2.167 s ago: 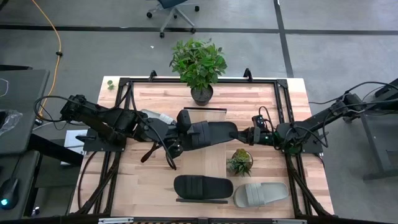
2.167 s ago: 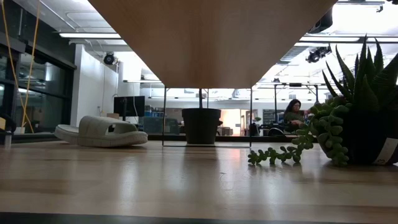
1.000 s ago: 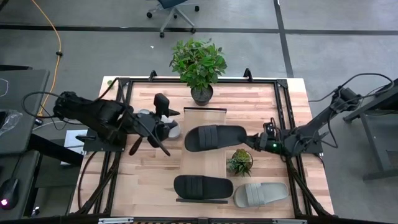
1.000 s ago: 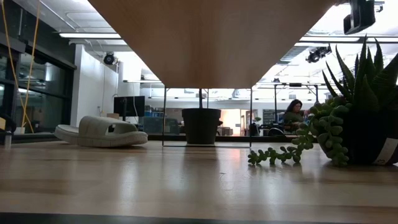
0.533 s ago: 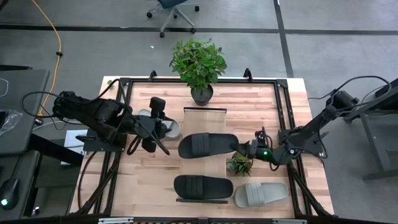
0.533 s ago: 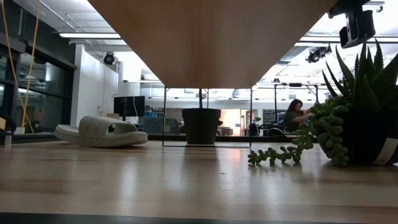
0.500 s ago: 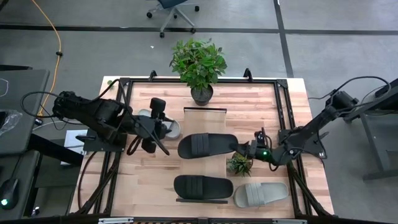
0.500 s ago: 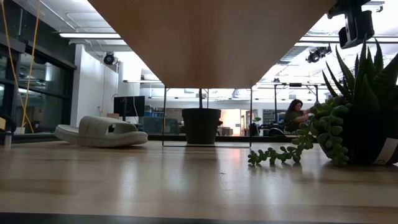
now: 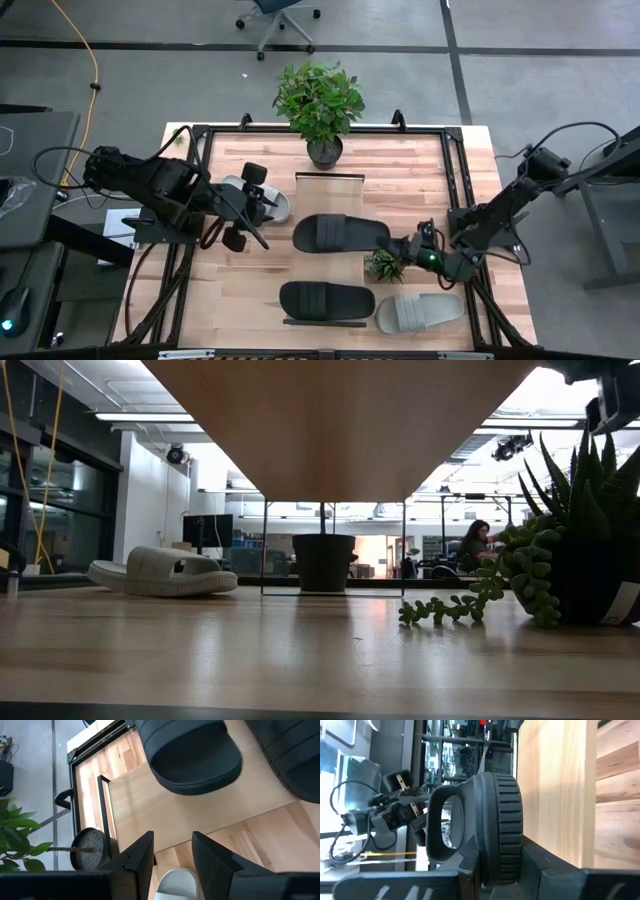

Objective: Pick and place slides into the shelf
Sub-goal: Put the black slide into the shelf

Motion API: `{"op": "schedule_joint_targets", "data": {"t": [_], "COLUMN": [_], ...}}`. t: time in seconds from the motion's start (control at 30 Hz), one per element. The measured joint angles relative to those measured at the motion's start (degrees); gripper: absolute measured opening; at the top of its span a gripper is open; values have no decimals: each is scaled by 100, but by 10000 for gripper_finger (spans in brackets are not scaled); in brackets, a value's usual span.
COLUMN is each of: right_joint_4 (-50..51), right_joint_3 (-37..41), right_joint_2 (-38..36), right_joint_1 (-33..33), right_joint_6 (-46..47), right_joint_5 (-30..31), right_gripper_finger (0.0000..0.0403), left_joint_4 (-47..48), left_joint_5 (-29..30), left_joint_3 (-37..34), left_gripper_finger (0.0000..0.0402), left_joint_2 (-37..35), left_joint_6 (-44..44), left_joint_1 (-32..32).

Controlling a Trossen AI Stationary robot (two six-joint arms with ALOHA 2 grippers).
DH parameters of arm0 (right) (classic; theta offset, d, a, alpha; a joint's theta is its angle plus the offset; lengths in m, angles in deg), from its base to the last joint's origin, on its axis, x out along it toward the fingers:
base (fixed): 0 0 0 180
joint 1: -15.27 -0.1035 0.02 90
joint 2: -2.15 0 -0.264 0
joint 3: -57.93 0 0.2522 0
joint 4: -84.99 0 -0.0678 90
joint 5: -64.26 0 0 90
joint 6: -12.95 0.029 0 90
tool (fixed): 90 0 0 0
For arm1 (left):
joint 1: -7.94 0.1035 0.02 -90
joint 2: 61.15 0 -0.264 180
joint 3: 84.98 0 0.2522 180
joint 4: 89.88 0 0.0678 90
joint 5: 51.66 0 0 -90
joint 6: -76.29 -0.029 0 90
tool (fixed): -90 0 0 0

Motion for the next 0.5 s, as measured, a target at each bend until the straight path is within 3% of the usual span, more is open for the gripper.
{"op": "schedule_joint_targets", "data": {"t": [0.13,0.37,0.5], "right_joint_4": [621,2696,3096], "right_joint_3": [-336,-1049,-1302], "right_joint_2": [0,0,91], "right_joint_1": [-44,-43,-43], "right_joint_6": [245,1323,1747], "right_joint_5": [-16,-107,-127], "right_gripper_finger": [67,67,67], "left_joint_4": [9,46,44], "left_joint_5": [0,0,0], "left_joint_3": [0,0,0], "left_gripper_finger": [118,117,117], "left_joint_2": [2,2,2], "left_joint_6": [-2,-2,4], "left_joint_1": [0,0,0]}}
